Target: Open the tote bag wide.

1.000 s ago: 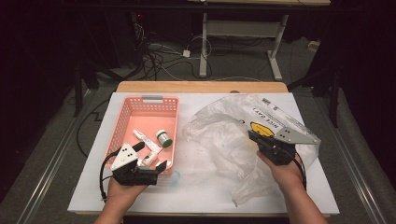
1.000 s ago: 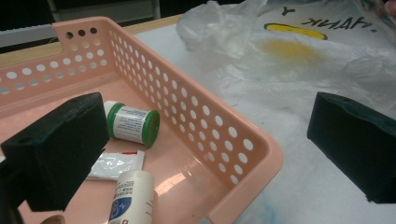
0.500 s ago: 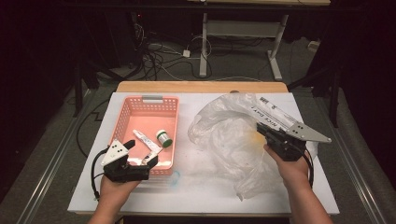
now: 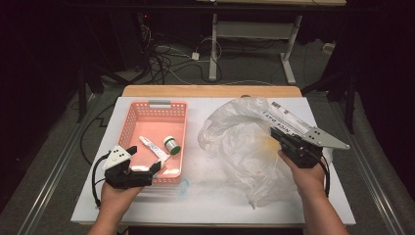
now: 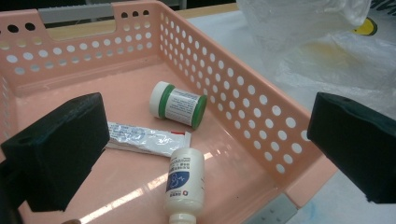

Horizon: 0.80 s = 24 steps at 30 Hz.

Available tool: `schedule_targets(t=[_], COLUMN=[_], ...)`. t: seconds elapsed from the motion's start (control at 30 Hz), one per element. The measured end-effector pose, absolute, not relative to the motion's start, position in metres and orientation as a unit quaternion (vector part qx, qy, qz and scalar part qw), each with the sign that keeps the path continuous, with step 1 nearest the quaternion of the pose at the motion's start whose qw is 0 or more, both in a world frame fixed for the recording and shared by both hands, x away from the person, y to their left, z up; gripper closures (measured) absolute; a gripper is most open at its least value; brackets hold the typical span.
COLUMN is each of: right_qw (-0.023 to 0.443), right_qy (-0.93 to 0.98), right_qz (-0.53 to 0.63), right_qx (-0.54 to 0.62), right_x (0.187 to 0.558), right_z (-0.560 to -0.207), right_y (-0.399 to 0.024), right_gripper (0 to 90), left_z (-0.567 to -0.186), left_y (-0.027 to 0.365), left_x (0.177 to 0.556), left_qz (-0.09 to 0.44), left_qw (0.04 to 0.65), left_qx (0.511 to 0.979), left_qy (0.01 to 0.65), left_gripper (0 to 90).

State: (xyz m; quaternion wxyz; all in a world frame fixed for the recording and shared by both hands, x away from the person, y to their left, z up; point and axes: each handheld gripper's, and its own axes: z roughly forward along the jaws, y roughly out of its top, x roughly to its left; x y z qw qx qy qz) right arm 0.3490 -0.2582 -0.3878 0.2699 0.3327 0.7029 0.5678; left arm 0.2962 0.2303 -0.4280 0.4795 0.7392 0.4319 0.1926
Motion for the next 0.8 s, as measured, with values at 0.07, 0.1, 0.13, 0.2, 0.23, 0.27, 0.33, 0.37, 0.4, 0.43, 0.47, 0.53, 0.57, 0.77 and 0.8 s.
schedule_targets(t=[0.07,0.1,0.13,0.2,0.23,0.27,0.33,0.37,0.4,0.43,0.47,0.53,0.57,0.77,0.8], right_qw=[0.270,0.269,0.269,0.269,0.268,0.268,0.270,0.267,0.265,0.267,0.267,0.267,0.266,0.259,0.260], right_qy=[0.703,0.704,0.704,0.705,0.705,0.705,0.706,0.704,0.703,0.702,0.702,0.701,0.700,0.695,0.695], right_qz=[0.568,0.567,0.567,0.566,0.566,0.566,0.566,0.569,0.572,0.573,0.573,0.574,0.576,0.583,0.582], right_qx=[0.333,0.333,0.333,0.333,0.332,0.332,0.330,0.331,0.330,0.329,0.329,0.328,0.329,0.333,0.333], right_x=[0.348,0.349,0.349,0.350,0.350,0.350,0.350,0.350,0.350,0.349,0.349,0.349,0.349,0.351,0.351], right_z=[-0.388,-0.389,-0.389,-0.389,-0.389,-0.389,-0.389,-0.388,-0.388,-0.387,-0.387,-0.386,-0.386,-0.386,-0.386], right_y=[-0.259,-0.259,-0.259,-0.259,-0.259,-0.259,-0.260,-0.261,-0.262,-0.263,-0.263,-0.264,-0.265,-0.267,-0.268], right_gripper=[90.0,90.0,90.0,90.0,90.0,90.0,90.0,90.0,90.0,90.0,90.0,90.0,90.0,90.0,90.0], left_z=[-0.427,-0.427,-0.426,-0.425,-0.424,-0.424,-0.423,-0.422,-0.422,-0.422,-0.422,-0.421,-0.421,-0.415,-0.414], left_y=[0.231,0.231,0.232,0.234,0.235,0.236,0.235,0.234,0.232,0.231,0.230,0.228,0.227,0.223,0.222], left_x=[0.297,0.297,0.298,0.299,0.300,0.301,0.303,0.304,0.303,0.303,0.303,0.305,0.306,0.315,0.317], left_qz=[0.193,0.194,0.195,0.195,0.195,0.195,0.193,0.195,0.199,0.201,0.197,0.195,0.198,0.193,0.190], left_qw=[0.478,0.477,0.477,0.478,0.478,0.481,0.483,0.482,0.483,0.484,0.488,0.486,0.481,0.476,0.477], left_qx=[0.740,0.740,0.739,0.737,0.737,0.735,0.736,0.736,0.735,0.734,0.734,0.735,0.737,0.740,0.740], left_qy=[0.432,0.433,0.434,0.435,0.436,0.436,0.434,0.433,0.432,0.431,0.430,0.431,0.431,0.434,0.435], left_gripper=[0.0,0.0,0.0,0.0,0.0,0.0,0.0,0.0,0.0,0.0,0.0,0.0,0.0,0.0,0.0])
